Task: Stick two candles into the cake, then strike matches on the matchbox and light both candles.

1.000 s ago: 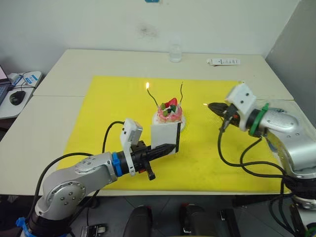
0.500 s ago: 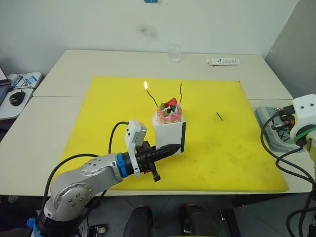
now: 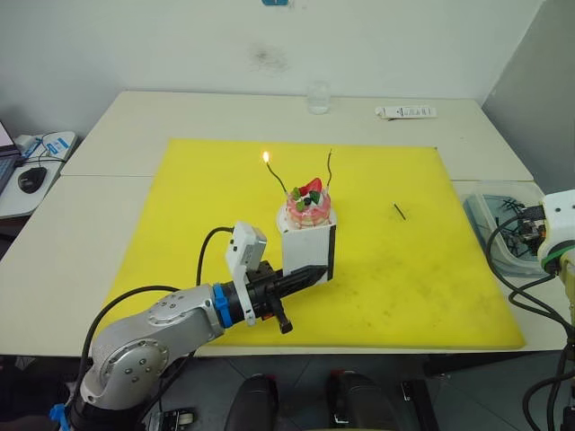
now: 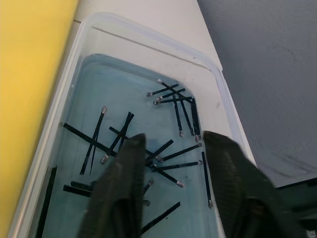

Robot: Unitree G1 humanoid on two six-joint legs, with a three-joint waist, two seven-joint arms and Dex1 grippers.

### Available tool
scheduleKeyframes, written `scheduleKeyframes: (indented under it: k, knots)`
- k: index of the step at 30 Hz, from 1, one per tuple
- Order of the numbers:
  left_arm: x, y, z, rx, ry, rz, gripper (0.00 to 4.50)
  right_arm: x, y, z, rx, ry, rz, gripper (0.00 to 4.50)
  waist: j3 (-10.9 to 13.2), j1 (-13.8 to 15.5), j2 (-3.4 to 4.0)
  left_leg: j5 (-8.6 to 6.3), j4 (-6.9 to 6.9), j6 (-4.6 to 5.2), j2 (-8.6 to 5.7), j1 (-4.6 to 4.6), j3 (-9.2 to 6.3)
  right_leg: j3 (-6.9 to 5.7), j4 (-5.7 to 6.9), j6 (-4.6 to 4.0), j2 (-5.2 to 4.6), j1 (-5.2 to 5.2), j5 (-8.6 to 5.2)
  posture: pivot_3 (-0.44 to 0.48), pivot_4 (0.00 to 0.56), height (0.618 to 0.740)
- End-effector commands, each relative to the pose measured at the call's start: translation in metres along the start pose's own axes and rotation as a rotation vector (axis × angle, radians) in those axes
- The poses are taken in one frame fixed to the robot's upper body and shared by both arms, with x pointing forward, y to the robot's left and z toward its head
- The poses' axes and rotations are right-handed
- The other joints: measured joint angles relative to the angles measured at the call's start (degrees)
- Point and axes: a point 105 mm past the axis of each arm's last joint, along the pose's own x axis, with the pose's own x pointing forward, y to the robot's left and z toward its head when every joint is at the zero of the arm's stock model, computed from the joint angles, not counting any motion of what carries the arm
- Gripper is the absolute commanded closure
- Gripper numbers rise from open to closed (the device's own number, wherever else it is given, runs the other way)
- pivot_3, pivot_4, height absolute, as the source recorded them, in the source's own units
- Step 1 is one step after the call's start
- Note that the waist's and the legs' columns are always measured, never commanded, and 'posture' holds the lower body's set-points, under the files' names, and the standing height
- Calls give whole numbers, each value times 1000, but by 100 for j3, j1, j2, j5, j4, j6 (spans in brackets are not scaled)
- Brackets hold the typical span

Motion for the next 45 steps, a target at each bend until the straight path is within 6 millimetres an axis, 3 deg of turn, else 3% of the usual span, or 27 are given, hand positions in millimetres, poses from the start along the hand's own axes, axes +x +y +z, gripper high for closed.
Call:
scheduleKeyframes:
  k: [1, 4, 7, 10, 13, 17, 21, 23, 26, 45]
  knots:
    - [-2, -7, 10, 42, -30, -15, 4500, -2, -10, 18, -3, -78, -49, 1073, 0, 0, 1, 0, 0, 0, 0, 0, 1, 1, 0, 0, 0, 0, 0, 0, 150, 740]
    - [-3, -4, 11, 40, -31, -10, 4500, -3, -10, 35, 34, -171, -65, 35, -1, -1, 1, 0, 1, 0, 0, 1, 1, 1, 1, 1, 1, 0, 1, 0, 150, 740]
    - [-3, -4, 11, 36, -24, -11, 4500, -7, 25, 64, 136, -322, 112, 12, -2, -33, 3, 0, 3, 0, 2, 5, 1, 4, 4, 4, 10, 0, 3, 0, 150, 740]
    - [-4, -3, 9, 32, -12, -12, 4500, -13, 63, 78, 230, -379, 292, 12, -2, -29, 3, 0, 2, 0, 9, 5, -7, 3, 6, 5, 19, 2, 4, 0, 150, 740]
    - [-5, -3, 9, 29, -8, -13, 4500, -19, 99, 82, 273, -403, 443, 12, -2, -21, 4, 0, -1, 0, 12, 4, -11, 0, 6, 2, 21, 2, 2, 0, 150, 740]
    - [-7, -2, 8, 29, -1, -8, 4500, -13, 123, 79, 284, -385, 495, 12, -2, -18, 5, 0, -1, 0, 9, 1, -5, 2, 3, 2, 15, 1, 2, 0, 150, 740]
    - [-10, -4, 6, 32, 5, -3, 4500, -5, 139, 76, 299, -362, 505, 176, -2, -18, 5, 0, 2, 0, 6, 2, -2, 5, 4, 2, 11, 2, 2, 0, 150, 740]
    - [-10, -4, 7, 36, 5, -1, 4500, -1, 146, 75, 300, -356, 512, 618, -1, -18, 5, 0, 2, 0, 6, 3, -3, 4, 7, 1, 11, 1, 3, 0, 150, 740]
    - [-11, -4, 8, 38, 3, 3, 4500, 2, 155, 76, 300, -340, 537, 1633, -2, -18, 5, 0, 2, 0, 7, 3, -4, 3, 8, 1, 11, 1, 3, 0, 150, 740]
    - [-13, -3, 9, 23, -7, 23, 4500, 31, 183, 67, 299, -262, 522, 1633, -2, -21, 6, 0, 2, 0, 7, 2, -3, 5, 8, 2, 13, 1, 3, 0, 150, 740]
